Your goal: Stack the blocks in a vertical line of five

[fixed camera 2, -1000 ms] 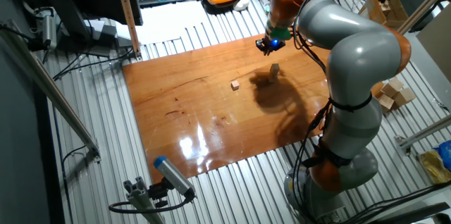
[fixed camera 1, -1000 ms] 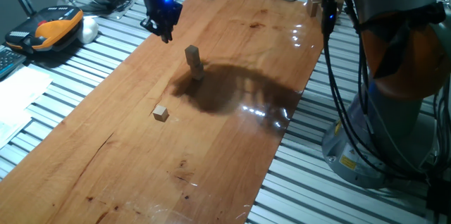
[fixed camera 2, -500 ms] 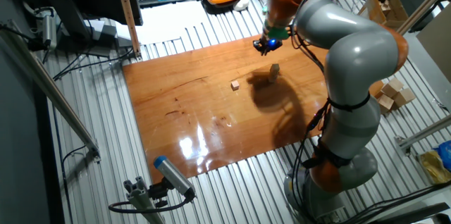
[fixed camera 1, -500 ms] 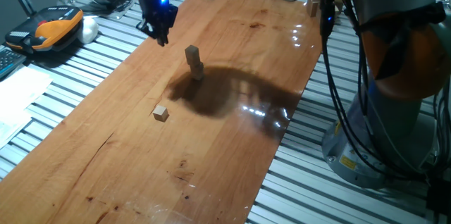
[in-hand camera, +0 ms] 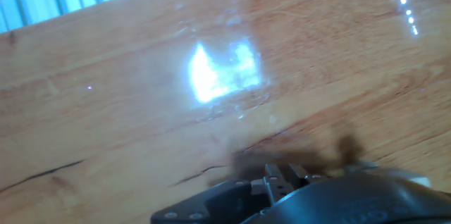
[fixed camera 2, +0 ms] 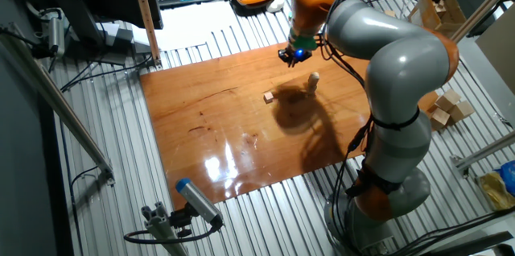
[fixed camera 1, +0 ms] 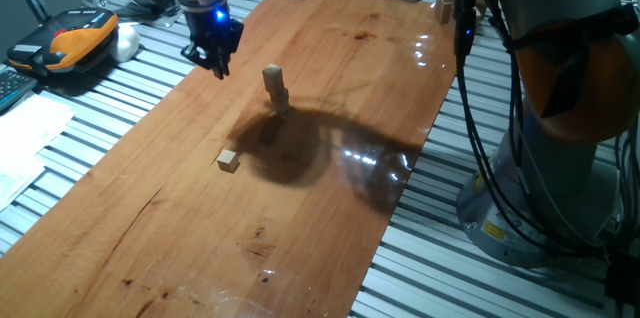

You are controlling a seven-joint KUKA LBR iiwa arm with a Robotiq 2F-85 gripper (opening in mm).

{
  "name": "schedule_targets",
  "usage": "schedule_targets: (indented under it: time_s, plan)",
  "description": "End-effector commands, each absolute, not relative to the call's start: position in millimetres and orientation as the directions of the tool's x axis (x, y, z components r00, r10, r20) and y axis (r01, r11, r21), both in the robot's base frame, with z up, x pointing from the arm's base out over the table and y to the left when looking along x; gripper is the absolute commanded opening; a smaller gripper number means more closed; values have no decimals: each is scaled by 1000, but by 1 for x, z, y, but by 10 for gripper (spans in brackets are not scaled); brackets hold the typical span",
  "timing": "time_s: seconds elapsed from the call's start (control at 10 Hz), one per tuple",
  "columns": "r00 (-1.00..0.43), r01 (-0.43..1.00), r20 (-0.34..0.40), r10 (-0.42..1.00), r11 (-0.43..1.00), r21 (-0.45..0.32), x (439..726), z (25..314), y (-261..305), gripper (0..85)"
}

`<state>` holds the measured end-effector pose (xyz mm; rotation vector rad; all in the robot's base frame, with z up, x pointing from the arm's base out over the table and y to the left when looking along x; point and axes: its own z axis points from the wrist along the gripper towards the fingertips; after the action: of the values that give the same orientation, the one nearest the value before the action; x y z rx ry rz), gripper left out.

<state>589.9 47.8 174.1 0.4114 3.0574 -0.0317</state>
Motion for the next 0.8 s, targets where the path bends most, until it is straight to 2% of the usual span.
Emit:
schedule_targets:
  time_s: [0.0,0.7]
  plan:
    - [-963,262,-58,261,965,-6,589,172,51,0]
    - [-975,214,-73,212,977,-18,589,170,53,0]
